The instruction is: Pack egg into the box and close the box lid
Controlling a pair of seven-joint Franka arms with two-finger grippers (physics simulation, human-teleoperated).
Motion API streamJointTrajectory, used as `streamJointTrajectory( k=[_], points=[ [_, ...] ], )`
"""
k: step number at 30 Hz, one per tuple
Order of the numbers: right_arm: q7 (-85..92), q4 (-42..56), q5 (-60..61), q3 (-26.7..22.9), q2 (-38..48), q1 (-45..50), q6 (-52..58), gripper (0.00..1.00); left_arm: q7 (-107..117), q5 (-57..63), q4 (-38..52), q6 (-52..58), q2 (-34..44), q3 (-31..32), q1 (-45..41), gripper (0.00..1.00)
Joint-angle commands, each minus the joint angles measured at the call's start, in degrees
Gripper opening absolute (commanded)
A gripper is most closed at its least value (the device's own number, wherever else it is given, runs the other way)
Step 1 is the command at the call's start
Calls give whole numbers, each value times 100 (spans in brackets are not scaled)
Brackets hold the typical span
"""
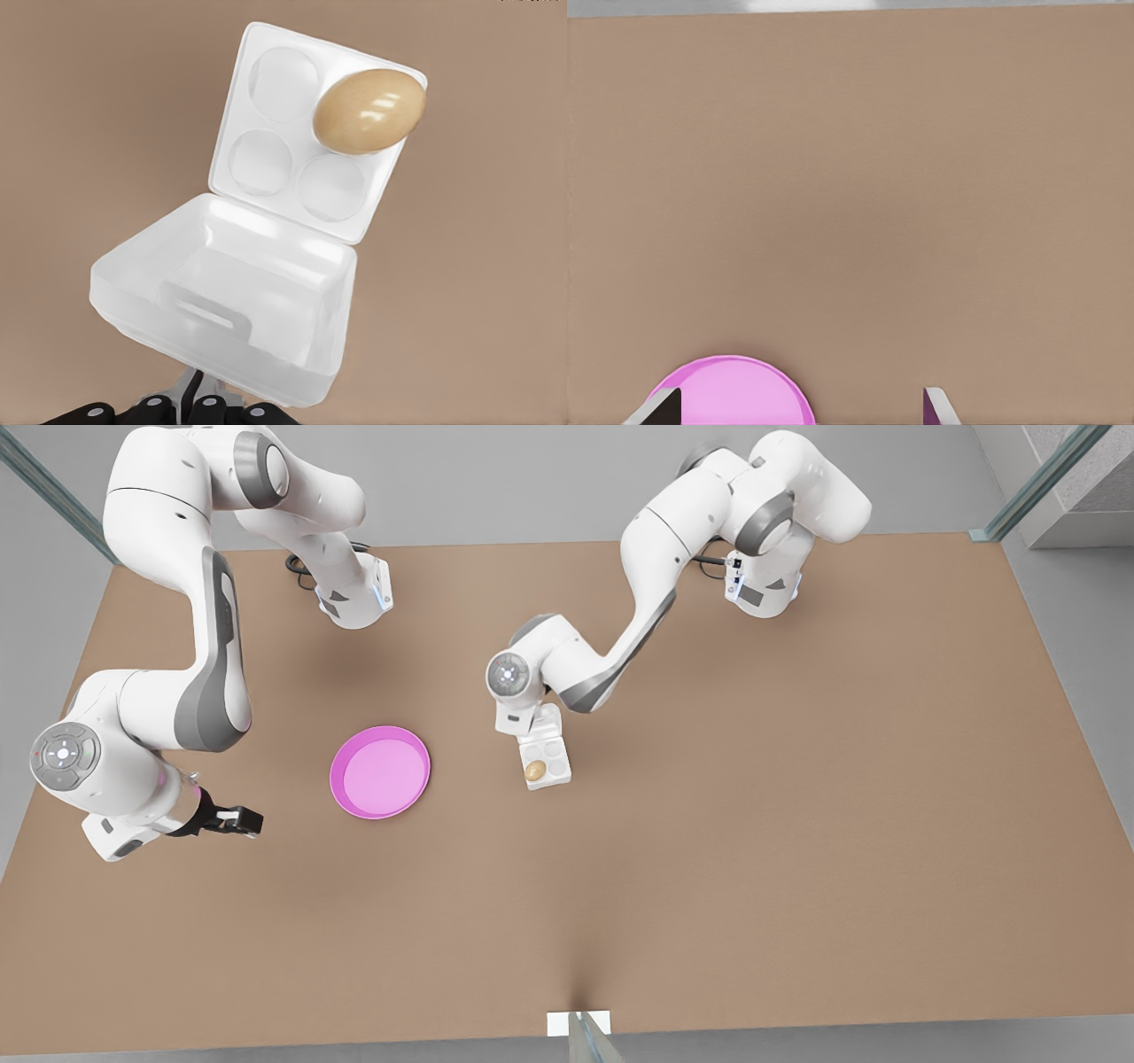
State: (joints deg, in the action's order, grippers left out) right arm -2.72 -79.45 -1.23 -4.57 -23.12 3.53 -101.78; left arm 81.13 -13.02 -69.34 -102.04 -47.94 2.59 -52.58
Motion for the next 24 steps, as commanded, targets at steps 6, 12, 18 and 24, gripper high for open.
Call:
streamJointTrajectory(
  k=[6,12,18,24],
  points=[
    [-9,0,0,9,0,16,9,100,-124,19,158,0,-66,-39,20,25],
    [-88,9,0,17,9,25,26,100,-308,54,624,-308,-365,-215,143,25],
    [-79,114,0,17,9,16,44,100,-1377,-288,807,2231,1752,-584,2766,39],
    [-26,229,9,-9,62,-63,88,100,-7023,617,184,2382,3379,-1489,3869,100]
  ],
)
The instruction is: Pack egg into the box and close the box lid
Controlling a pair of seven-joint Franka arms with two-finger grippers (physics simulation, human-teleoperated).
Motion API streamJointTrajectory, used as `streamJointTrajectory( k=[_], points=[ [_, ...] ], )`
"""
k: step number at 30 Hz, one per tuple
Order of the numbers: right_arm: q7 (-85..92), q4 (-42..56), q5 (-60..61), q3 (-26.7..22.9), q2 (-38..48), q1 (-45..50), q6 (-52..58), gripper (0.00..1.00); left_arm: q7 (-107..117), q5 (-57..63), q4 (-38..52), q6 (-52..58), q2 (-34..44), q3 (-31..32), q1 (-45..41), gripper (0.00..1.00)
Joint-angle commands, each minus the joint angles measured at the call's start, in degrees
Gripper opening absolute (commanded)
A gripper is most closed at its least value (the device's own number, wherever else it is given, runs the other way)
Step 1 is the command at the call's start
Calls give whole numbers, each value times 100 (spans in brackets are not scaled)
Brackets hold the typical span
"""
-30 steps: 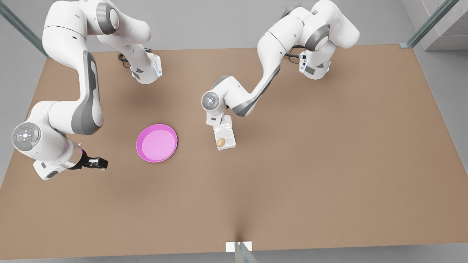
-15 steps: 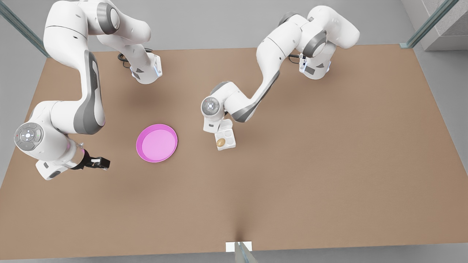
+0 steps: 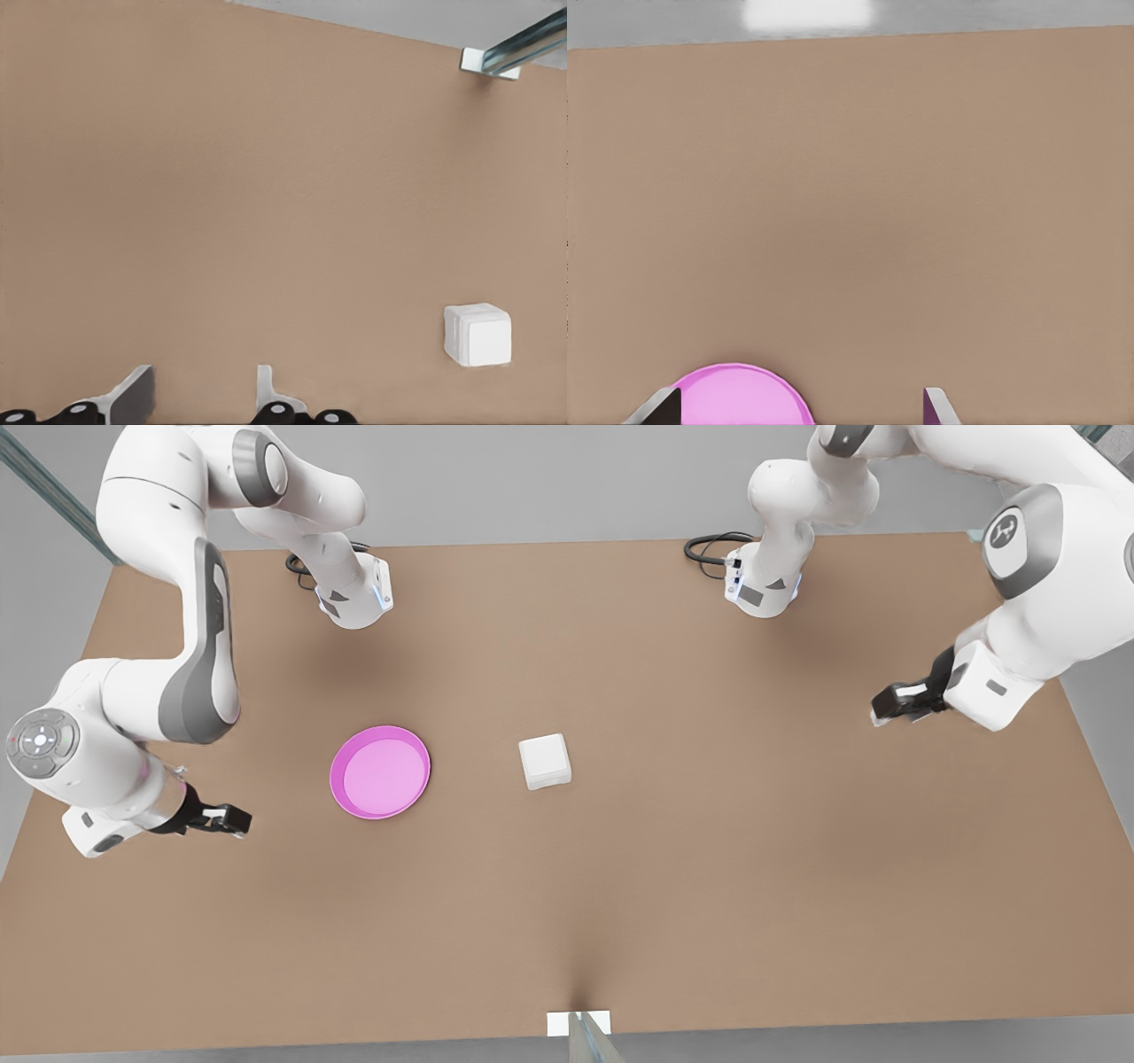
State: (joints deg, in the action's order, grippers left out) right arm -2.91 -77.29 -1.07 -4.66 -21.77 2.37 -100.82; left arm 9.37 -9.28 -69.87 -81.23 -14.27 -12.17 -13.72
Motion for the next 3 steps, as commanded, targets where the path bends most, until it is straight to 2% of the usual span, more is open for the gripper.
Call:
streamJointTrajectory(
  k=[1,2,3],
  points=[
    [1,-14,-8,0,33,0,1,100,-58,243,-61,-129,-15,13,9,100],
    [-8,-14,-8,9,42,9,10,100,-67,251,-237,-454,-32,136,44,100],
    [-16,-14,-8,9,42,9,10,100,-242,524,-228,-472,-6,532,422,100]
  ],
)
